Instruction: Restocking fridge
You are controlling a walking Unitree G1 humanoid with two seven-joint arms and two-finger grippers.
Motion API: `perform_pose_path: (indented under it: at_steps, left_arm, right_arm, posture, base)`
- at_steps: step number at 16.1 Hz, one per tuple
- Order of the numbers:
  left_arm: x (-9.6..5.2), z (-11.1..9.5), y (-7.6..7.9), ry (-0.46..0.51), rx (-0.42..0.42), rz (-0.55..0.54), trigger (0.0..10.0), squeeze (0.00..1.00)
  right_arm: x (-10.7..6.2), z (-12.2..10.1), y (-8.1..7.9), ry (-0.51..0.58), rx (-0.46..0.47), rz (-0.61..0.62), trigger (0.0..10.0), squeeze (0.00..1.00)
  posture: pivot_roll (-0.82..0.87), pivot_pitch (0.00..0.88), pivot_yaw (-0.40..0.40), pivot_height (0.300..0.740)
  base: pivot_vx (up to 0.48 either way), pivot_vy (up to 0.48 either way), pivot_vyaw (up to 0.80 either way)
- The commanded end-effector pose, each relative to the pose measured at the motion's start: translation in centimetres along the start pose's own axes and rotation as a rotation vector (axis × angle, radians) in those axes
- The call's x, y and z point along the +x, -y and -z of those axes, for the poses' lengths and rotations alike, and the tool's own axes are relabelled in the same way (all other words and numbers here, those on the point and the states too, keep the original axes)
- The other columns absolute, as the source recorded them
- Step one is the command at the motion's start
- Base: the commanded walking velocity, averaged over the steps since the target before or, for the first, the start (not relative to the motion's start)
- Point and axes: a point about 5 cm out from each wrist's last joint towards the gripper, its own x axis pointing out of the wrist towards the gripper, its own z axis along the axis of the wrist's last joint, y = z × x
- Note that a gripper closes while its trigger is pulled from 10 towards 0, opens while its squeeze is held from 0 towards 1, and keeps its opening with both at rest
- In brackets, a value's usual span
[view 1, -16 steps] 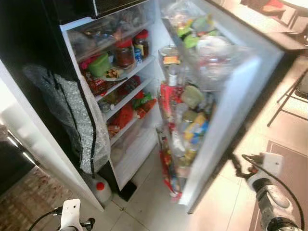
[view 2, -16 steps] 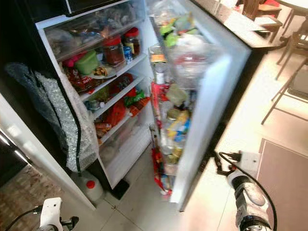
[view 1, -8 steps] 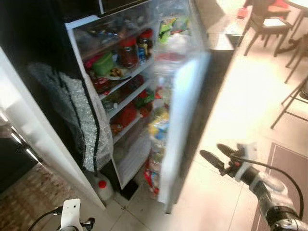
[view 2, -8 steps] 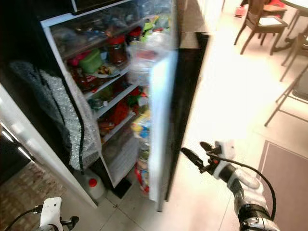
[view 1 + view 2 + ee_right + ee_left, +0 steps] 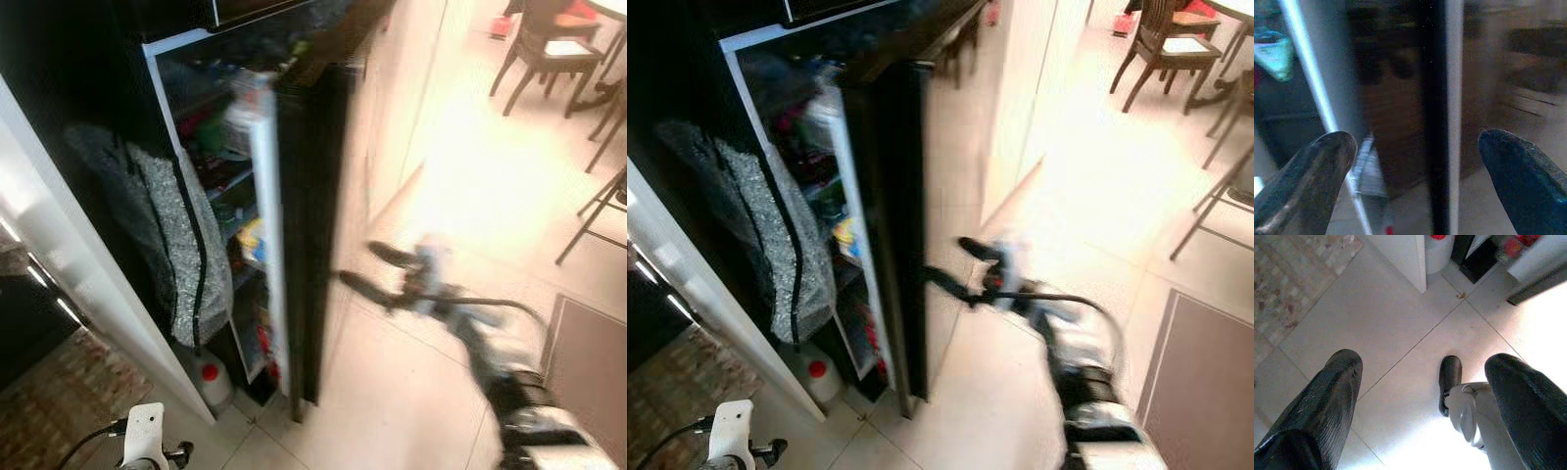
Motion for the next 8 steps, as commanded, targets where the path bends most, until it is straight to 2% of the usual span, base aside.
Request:
perform_pose_path:
  at_steps: [1,2,3,5,7,8]
  left_arm:
    - [0.0,0.2,-0.1,-0.010,0.000,-0.002,10.0,0.00]
    - [0.0,0.2,-0.1,-0.009,0.000,-0.002,10.0,0.00]
    - [0.0,0.2,-0.1,-0.009,0.000,-0.002,10.0,0.00]
    - [0.0,0.1,-0.1,-0.009,-0.001,-0.003,10.0,0.00]
    - [0.0,0.1,-0.1,-0.008,-0.003,-0.004,10.0,0.00]
    - [0.0,0.1,0.0,-0.006,-0.008,-0.005,10.0,0.00]
  right_arm:
    - [1.0,-0.8,-0.4,-0.006,-0.040,-0.047,10.0,0.00]
    - [2.5,-1.2,-0.8,-0.004,-0.065,-0.052,10.0,0.00]
    - [3.3,-1.5,-0.9,-0.001,-0.078,-0.035,10.0,0.00]
    - [4.7,-1.8,-0.8,-0.023,-0.112,0.023,10.0,0.00]
    - [5.2,-1.9,-0.7,-0.033,-0.129,0.061,10.0,0.00]
    - [5.8,-2.4,-0.3,-0.018,-0.116,0.117,10.0,0.00]
  posture:
    - [-0.05,0.000,-0.005,0.740]
    - [-0.04,0.000,-0.003,0.740]
    - [-0.04,0.000,-0.003,0.740]
    - [-0.04,0.000,-0.001,0.740]
    - [-0.04,0.000,-0.002,0.740]
    - [-0.03,0.000,-0.002,0.740]
  base:
    - [0.000,0.000,0.00]
    - [0.000,0.000,0.00]
    - [0.000,0.000,0.00]
    - [0.000,0.000,0.00]
    - [0.000,0.000,0.00]
    - [0.000,0.000,0.00]
